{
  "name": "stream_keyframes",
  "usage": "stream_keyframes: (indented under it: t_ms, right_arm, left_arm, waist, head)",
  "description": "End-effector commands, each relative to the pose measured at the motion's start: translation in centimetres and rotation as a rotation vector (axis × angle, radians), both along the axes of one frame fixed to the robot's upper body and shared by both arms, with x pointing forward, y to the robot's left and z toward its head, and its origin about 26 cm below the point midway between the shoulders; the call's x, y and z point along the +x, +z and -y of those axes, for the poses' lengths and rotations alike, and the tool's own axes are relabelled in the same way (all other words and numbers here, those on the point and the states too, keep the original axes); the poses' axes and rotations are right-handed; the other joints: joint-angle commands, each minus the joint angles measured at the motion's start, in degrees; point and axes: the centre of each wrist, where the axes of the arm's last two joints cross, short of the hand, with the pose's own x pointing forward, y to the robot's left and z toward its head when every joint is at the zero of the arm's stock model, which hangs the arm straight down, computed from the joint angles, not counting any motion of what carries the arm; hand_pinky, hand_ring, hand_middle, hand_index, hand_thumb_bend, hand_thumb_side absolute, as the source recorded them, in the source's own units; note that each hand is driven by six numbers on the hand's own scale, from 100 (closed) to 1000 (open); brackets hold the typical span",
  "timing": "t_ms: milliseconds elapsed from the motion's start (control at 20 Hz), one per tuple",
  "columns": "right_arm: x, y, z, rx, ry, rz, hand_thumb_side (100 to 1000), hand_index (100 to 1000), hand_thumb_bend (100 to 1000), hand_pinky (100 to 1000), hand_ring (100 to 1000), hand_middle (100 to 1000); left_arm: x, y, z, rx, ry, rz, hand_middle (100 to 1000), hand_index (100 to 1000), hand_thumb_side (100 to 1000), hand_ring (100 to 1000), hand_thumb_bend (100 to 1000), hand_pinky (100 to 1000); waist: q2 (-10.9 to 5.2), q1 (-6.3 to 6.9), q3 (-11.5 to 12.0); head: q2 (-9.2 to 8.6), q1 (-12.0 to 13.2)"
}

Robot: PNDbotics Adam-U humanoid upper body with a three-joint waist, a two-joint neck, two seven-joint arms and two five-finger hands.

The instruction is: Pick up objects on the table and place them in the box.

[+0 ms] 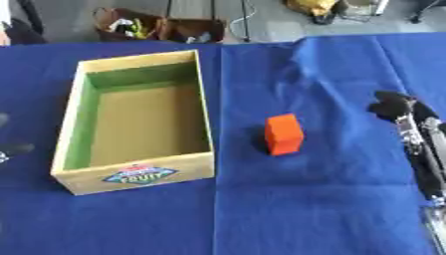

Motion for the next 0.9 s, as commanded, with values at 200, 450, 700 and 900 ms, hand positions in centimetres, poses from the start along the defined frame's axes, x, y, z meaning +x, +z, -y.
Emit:
stream_keyframes:
  t_ms: [200,450,700,900]
  right_arm:
    - [0.3,5.1,0.4,-0.513,0.015,0.099,856,873,100,811,821,735]
    - [0.7,8.8,-0.2,-1.003,0.057,0.02,853,902,100,815,838,777]
    - [0.7,11.8,-0.9,-1.205,0.088,0.012,881,905,100,817,838,780]
    - [1.1,12.6,-1.0,-1.266,0.134,-0.027,973,919,100,831,844,768]
  left_arm:
    - [-0.3,0.5,-0.1,0.005,0.003,0.018,809,724,1000,886,100,618]
    - [-0.3,0.4,-0.1,0.01,-0.006,0.01,810,724,1000,887,100,618]
    - [-0.3,0.3,0.0,0.013,-0.014,0.003,810,724,1000,888,100,618]
    - [-0.4,0.3,0.1,0.015,-0.02,0.001,810,724,1000,888,100,618]
  waist:
    - [-1.36,-0.27,0.16]
    - [-1.64,-0.31,0.36]
    - [-1.73,-0.33,0.51]
    - [-1.76,-0.39,0.73]
  head:
    - [-0.26,-0.05]
    - [-0.12,-0.45]
    - [0.1,-0.71]
    - [0.16,-0.82]
